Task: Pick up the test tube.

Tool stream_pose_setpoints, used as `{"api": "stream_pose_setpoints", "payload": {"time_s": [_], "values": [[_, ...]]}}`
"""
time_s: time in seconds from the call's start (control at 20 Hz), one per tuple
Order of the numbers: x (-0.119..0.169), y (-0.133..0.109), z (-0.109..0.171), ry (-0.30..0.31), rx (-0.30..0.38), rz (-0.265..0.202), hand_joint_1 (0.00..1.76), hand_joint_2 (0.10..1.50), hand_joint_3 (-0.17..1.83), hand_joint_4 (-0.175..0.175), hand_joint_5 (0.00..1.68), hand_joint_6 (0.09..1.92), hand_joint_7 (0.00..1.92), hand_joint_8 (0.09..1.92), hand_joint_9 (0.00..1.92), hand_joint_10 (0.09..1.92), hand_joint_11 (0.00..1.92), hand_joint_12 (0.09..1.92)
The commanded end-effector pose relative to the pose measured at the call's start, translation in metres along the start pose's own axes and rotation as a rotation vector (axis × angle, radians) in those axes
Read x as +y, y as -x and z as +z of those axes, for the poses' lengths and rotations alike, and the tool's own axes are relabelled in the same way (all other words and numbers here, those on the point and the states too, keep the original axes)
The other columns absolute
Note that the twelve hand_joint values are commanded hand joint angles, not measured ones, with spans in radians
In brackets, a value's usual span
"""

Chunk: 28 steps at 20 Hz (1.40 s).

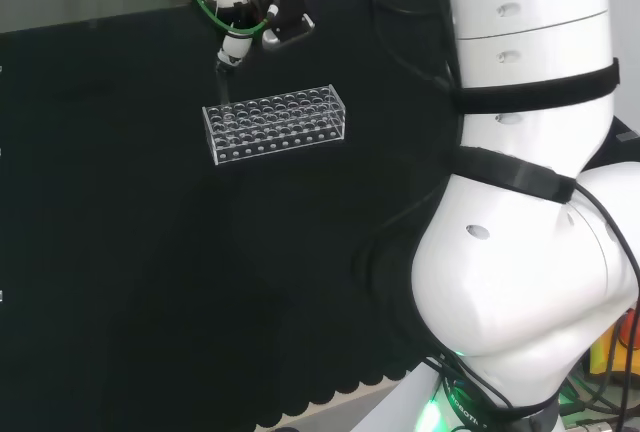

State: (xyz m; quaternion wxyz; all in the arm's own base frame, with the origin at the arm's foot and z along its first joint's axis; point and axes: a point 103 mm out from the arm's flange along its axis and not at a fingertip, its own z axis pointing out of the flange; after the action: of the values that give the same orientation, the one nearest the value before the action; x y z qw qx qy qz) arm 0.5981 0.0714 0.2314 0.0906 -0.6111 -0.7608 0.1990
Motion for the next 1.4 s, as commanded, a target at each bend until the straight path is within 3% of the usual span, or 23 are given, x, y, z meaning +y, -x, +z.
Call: {"api": "stream_pose_setpoints", "payload": {"time_s": [0.05, 0.35, 0.85, 1.4], "values": [[0.008, 0.0, 0.012, -0.043, -0.021, 0.005, 0.74, 0.83, 0.3, -0.101, 0.55, 0.13, 0.84, 0.74, 0.8, 0.71, 0.37, 1.46], [0.015, -0.013, 0.022, -0.071, -0.035, -0.02, 0.76, 0.8, 0.37, -0.105, 0.58, 0.21, 0.94, 0.7, 0.84, 0.68, 0.38, 1.46], [0.03, -0.021, 0.038, -0.092, -0.028, -0.013, 0.8, 0.75, 0.48, -0.115, 0.57, 0.6, 1.07, 0.65, 0.93, 0.64, 0.39, 1.45], [0.039, -0.03, 0.042, -0.071, -0.031, 0.01, 0.88, 0.73, 0.52, -0.137, 0.72, 0.71, 1.27, 0.6, 1.03, 0.6, 0.47, 1.41]]}}
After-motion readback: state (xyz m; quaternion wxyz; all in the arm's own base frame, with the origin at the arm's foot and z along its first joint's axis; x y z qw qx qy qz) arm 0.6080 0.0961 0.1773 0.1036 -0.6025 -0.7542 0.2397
